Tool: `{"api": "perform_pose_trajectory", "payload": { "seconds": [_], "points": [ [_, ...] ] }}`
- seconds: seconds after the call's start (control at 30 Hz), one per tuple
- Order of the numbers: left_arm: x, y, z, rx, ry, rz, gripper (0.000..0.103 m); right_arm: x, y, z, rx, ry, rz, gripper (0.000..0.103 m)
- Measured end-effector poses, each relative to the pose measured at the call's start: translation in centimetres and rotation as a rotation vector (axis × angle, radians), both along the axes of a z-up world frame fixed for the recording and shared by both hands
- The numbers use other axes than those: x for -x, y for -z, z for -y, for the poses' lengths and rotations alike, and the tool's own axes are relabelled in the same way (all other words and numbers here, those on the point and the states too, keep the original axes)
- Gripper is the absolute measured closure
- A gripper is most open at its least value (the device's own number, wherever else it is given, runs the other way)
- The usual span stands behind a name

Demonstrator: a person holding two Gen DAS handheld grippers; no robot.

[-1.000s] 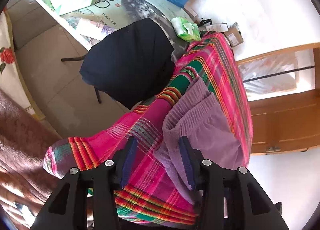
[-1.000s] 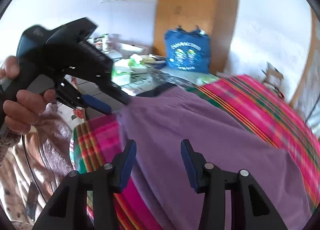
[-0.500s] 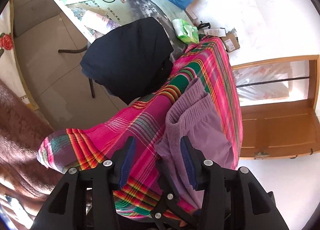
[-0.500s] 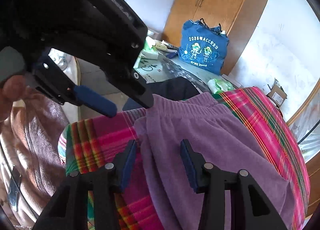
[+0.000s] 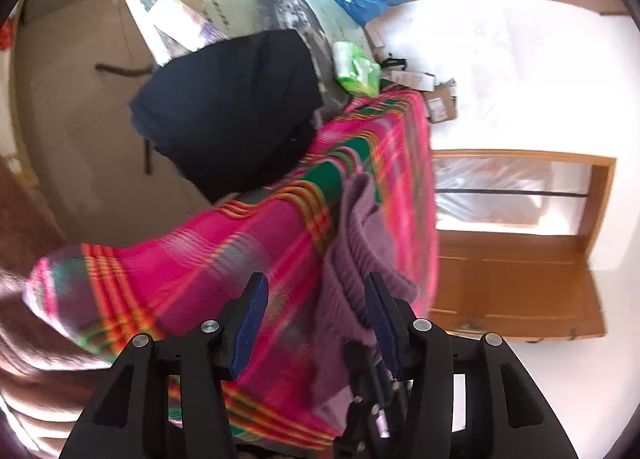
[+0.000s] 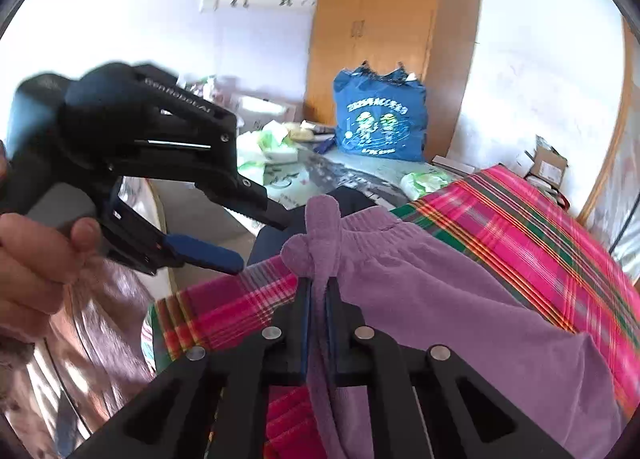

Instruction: Fold clothes

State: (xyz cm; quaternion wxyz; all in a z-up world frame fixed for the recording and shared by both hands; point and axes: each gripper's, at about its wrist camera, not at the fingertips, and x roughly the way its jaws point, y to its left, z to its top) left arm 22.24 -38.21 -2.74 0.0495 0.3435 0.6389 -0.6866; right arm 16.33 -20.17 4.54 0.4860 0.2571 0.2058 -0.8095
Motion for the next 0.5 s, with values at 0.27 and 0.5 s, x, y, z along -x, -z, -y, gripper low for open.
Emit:
{"api": "perform_pose_trajectory", "payload": {
  "seconds": [0.27,0.5],
  "points": [
    [3.7,1.6,-0.4,-0.195,0.030,-0.062,0.044,1.1,-0.5,-1.8,0.057,0.017,0.045,0.097],
    [7.2,2.1,-0.4,-0.229,0.128,-0.051,0.043,1.0,-0.4,-1.9,0.050,0.001,0.046,0.097]
  ]
}}
